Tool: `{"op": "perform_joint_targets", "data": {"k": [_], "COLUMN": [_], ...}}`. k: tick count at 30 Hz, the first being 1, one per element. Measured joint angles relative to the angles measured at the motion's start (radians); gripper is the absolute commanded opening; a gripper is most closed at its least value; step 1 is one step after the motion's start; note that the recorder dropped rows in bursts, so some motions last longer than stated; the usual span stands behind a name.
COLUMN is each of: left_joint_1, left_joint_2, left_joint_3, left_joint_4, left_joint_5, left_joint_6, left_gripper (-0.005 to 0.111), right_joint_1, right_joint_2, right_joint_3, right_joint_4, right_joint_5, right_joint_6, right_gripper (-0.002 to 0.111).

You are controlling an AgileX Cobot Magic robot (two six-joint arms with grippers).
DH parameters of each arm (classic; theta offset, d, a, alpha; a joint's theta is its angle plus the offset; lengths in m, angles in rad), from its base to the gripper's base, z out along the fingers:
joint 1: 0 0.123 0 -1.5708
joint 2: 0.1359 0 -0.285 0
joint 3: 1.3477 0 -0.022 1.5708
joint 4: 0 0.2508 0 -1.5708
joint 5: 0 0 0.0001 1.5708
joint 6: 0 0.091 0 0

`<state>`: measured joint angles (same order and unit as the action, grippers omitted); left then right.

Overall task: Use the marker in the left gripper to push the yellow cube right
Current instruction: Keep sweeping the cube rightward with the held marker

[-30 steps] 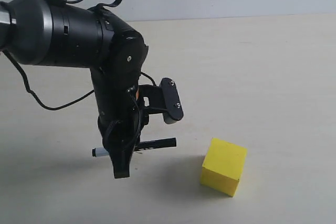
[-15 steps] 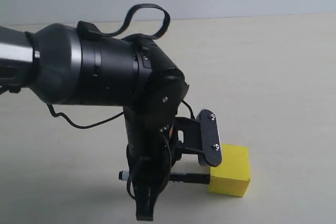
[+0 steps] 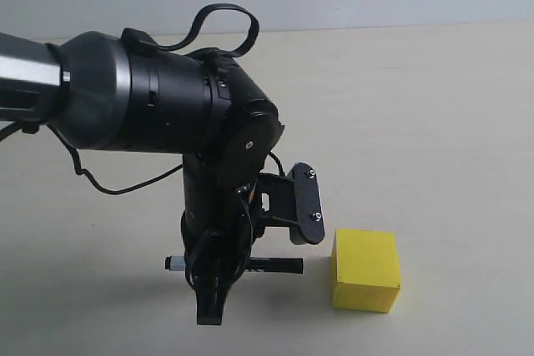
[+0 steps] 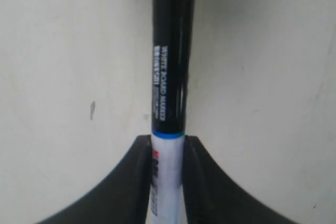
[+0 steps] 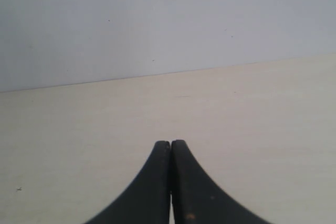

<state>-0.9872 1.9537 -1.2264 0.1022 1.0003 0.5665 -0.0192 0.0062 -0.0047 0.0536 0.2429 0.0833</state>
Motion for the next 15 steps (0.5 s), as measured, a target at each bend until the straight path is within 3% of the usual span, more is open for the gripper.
{"op": "perform_joint_targets", "data": {"k": [6,12,15], "left_joint_1": [-0.012,-0.078,-0.071], "left_joint_2": [0.026,0.096,0.124], "left_joint_3": [-0.062,-0.165,-0.196], "left_joint_4": [-0.032,-0.054,-0.059], "left_joint_5": [-0.007,0.02,0.064], "left_joint_6": [0.004,0.018,0.006], "left_gripper": [0.0,0.0,0.0], "right_joint_1": [0.0,0.0,0.0], "right_joint_2": [0.0,0.0,0.0], "right_joint_3": [0.0,0.0,0.0], "right_joint_4": [0.0,0.0,0.0], "right_joint_5": [0.0,0.0,0.0], "right_joint_6": [0.0,0.0,0.0], "right_gripper": [0.0,0.0,0.0]}}
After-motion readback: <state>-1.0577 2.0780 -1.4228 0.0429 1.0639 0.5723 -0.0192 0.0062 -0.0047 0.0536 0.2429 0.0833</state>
